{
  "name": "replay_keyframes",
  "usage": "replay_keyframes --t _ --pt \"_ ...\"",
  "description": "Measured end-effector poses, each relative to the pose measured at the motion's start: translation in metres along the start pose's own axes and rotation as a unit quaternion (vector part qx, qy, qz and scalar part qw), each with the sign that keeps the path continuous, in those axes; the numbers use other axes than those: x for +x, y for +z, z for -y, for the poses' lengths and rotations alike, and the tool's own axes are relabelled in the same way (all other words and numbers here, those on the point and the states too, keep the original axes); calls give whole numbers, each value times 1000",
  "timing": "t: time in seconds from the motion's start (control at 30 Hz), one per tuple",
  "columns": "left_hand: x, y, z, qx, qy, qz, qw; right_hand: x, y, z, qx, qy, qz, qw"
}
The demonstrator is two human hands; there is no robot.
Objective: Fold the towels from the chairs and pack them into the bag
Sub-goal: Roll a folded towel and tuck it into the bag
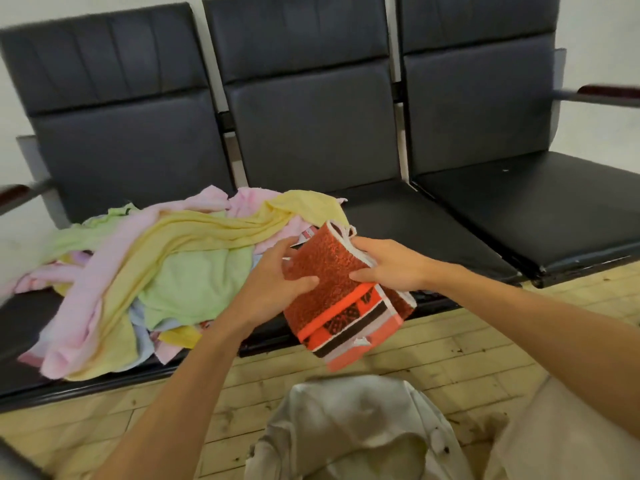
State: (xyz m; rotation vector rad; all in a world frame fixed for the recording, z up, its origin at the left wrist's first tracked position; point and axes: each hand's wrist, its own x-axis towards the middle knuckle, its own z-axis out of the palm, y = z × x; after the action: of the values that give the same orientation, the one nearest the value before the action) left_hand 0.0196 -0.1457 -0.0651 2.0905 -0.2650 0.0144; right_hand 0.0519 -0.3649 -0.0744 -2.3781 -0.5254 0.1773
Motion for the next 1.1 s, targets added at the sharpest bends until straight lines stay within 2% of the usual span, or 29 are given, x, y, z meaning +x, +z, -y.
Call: replay_keyframes --t 0.07,0.2,0.37,0.5,0.6,0.7,0.77,0.8,0.87,0.93,0.97,1.03,1.1 --pt "-4 -9 -1 7 18 24 1000 -8 -8 16 5 -39 22 999" --pt "-16 -6 -4 -26 -28 126 991 -21 -15 34 -63 -113 63 990" --pt "-23 13 -9 -102 -46 72 991 -38 -25 27 -63 -117 47 990" --pt "-28 20 -22 -100 -1 17 995 -48 -41 22 -48 -84 37 995" --pt "-30 20 -29 -90 44 -24 995 -56 -49 15 -19 -37 68 997" --pt "-36 18 -30 -177 36 -71 981 -62 -56 9 53 -24 86 995" --pt "-40 15 -30 -256 20 -88 962 -66 -58 6 162 -33 64 984" --pt "-42 12 -31 -291 14 -92 952 -66 -56 4 245 -32 52 968" --pt "-43 5 -33 -347 -2 -95 933 -65 -47 4 429 -9 44 902" --pt "-44 0 -33 -380 -14 -101 919 -63 -33 8 518 -12 50 854" --pt "-45 -3 -31 -385 -15 -101 917 -63 -27 12 516 -27 52 855" --pt "-46 -8 -26 -376 -27 -84 923 -60 -19 19 465 -44 40 883" --pt "-47 -12 -22 -350 -57 -40 934 -60 -19 24 429 -15 3 903"
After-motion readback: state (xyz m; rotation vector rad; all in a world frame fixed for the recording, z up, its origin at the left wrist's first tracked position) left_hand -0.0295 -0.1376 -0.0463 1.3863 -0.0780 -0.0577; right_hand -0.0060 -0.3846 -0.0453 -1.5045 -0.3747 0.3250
